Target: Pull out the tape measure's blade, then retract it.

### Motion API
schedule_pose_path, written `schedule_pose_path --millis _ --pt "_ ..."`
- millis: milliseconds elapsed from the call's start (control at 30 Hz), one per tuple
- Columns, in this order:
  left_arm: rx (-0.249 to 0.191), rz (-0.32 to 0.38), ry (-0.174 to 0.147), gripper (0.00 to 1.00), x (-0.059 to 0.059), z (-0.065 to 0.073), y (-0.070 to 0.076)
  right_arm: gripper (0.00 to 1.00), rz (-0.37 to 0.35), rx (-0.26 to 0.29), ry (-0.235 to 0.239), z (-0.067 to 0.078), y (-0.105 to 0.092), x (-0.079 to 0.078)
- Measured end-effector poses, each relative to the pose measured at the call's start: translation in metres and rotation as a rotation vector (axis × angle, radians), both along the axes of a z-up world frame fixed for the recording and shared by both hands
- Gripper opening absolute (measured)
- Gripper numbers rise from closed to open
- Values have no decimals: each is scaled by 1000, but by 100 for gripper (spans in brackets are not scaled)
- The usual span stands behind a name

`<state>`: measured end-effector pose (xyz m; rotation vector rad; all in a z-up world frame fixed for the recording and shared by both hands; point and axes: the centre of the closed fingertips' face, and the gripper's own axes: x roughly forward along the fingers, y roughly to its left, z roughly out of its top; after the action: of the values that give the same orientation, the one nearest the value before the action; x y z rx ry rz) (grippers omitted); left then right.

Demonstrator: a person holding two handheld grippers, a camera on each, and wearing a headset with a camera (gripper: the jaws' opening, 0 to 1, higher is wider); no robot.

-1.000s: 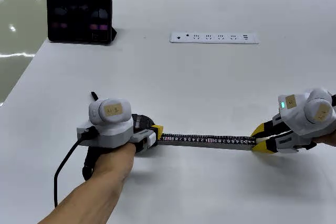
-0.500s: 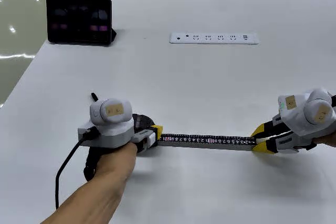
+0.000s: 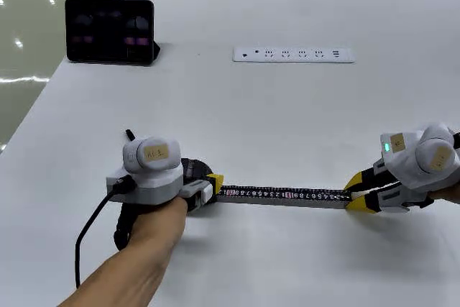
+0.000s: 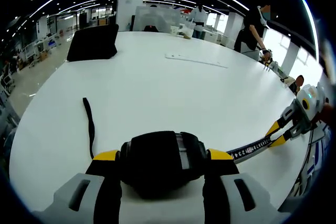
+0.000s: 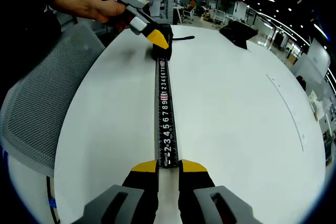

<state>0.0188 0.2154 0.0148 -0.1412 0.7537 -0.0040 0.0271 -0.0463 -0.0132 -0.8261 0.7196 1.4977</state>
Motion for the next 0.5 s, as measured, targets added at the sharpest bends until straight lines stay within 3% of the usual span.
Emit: schedule_pose_path --millis 500 --pt "-14 -1 -5 57 0 0 1 10 -1 4 5 -1 3 0"
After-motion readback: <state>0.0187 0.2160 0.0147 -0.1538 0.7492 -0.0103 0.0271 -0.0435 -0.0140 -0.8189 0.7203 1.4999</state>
